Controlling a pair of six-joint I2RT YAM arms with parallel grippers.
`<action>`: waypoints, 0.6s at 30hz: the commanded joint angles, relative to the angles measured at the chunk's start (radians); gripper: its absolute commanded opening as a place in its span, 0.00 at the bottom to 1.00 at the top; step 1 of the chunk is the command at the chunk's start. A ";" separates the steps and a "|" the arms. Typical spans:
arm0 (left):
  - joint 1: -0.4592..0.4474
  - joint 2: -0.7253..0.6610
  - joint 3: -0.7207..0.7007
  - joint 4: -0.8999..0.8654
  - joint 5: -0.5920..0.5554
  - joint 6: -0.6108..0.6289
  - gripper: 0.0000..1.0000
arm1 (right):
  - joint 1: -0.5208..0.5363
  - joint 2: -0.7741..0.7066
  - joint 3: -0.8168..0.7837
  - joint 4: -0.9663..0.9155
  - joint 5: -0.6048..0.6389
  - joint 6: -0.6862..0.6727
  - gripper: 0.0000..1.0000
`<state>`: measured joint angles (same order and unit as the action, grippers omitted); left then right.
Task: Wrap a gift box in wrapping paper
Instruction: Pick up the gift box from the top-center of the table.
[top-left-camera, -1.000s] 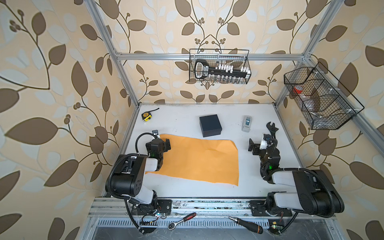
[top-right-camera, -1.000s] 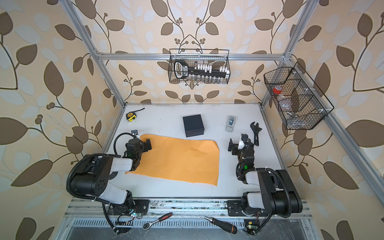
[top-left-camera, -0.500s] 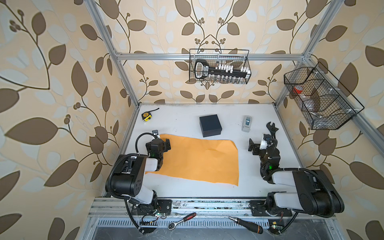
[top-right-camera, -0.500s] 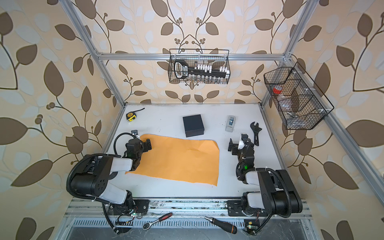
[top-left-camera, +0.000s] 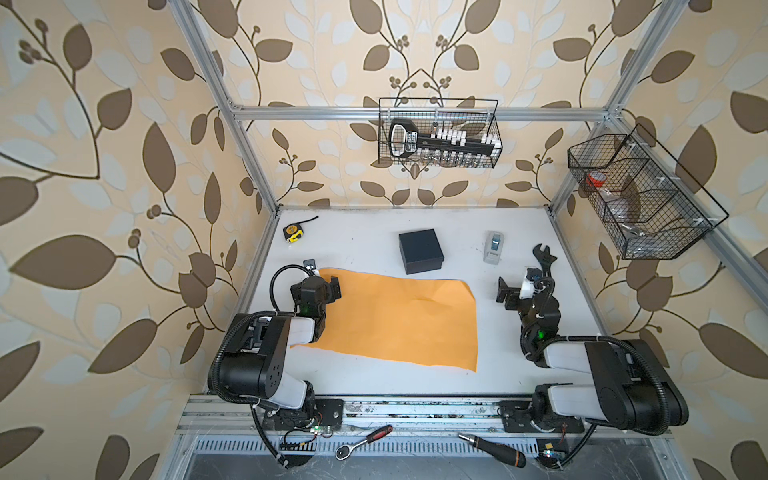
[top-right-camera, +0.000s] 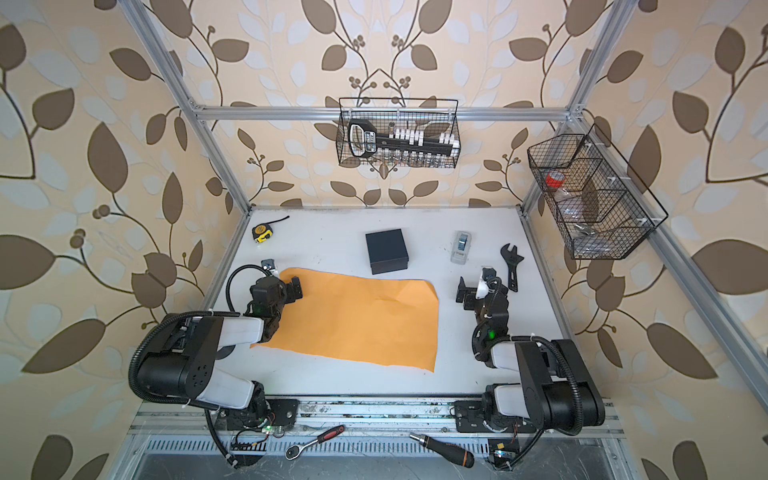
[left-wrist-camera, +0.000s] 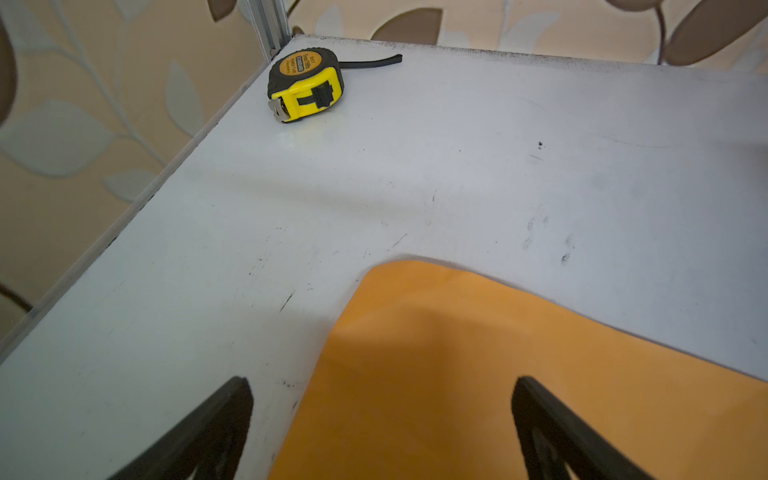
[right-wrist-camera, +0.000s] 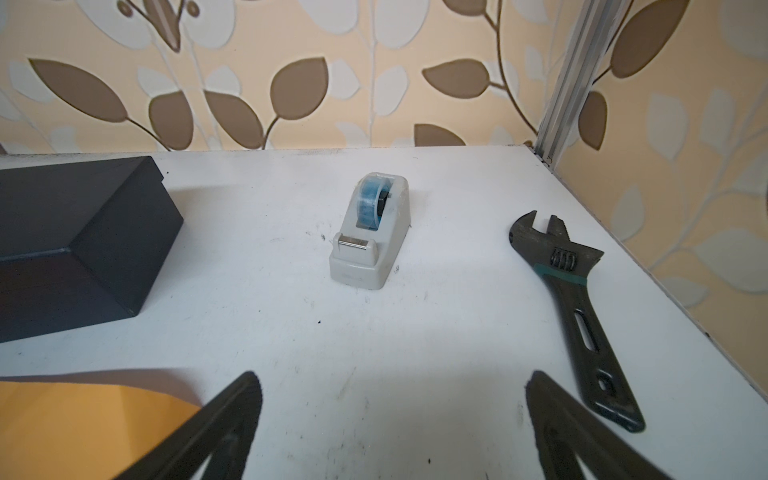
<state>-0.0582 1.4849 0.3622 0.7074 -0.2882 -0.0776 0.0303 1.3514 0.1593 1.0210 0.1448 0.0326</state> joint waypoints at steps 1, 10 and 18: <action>-0.002 0.003 0.023 0.034 -0.011 0.017 0.99 | -0.003 -0.004 0.017 0.008 -0.014 -0.020 1.00; -0.003 0.013 0.019 0.040 -0.004 0.013 0.99 | -0.003 -0.003 0.017 0.008 -0.014 -0.020 1.00; -0.003 0.012 0.017 0.044 -0.005 0.015 0.99 | -0.003 -0.003 0.017 0.008 -0.015 -0.020 1.00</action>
<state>-0.0582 1.4971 0.3622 0.7139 -0.2874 -0.0769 0.0303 1.3514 0.1593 1.0210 0.1448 0.0326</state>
